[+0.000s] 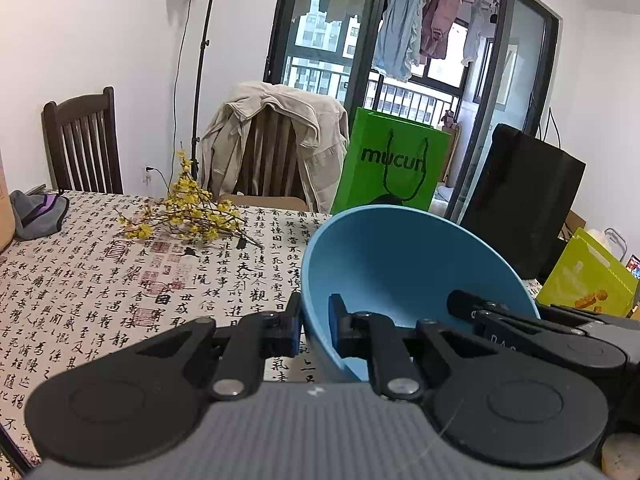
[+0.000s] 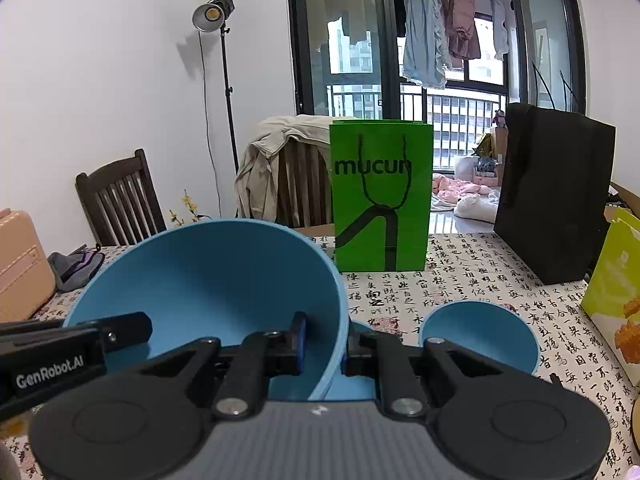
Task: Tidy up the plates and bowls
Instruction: 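Lift the gripped blue bowl off the other bowls with both grippers, then carry the blue bowl toward the pink vase and red box with both grippers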
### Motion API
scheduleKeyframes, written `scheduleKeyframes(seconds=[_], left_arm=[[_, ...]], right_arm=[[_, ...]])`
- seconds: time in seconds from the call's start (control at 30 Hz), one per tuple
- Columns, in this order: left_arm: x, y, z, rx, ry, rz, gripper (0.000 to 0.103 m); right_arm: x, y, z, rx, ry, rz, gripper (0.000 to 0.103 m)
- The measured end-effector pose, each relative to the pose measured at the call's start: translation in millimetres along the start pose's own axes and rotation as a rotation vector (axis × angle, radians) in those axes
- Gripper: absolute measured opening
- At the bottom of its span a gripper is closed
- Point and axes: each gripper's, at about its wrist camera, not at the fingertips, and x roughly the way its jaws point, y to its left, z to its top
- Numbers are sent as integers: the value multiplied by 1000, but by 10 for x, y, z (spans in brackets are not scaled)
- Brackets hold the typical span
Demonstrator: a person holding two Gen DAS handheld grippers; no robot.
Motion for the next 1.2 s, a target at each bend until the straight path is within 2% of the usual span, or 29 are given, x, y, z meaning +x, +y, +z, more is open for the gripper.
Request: scheduleKeyframes(seconds=[1.2], left_arm=[[-241, 935, -104, -90, -17, 29, 14]], right_arm=[[80, 885, -190, -70, 30, 67, 16]])
